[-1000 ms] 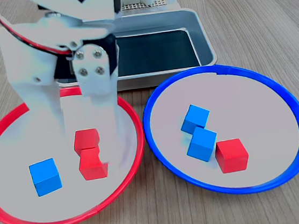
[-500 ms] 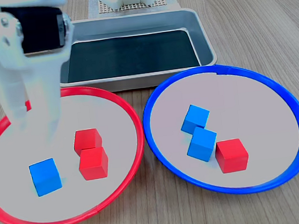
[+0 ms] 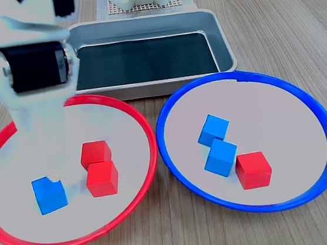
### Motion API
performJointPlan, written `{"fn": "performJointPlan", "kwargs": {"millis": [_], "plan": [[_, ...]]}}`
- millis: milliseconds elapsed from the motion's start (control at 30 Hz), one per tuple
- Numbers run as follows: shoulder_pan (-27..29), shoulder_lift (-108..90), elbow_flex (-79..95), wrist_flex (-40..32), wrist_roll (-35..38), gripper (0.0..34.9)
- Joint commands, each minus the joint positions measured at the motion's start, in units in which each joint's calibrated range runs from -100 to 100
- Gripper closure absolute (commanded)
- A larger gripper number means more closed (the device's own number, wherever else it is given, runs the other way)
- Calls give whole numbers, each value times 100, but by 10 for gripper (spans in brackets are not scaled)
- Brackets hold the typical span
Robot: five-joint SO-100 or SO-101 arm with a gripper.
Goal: Relocate any misplaced blocks to their matching dishes.
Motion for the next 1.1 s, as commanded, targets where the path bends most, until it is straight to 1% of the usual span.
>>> {"fn": "performJointPlan", "kwargs": {"millis": [0, 167, 700, 1067], "plan": [[-36, 245, -1031, 263, -132, 208], [1, 424, -1141, 164, -93, 201], [95, 1055, -1696, 164, -78, 200], [11, 1311, -1741, -306, -49, 214]]}}
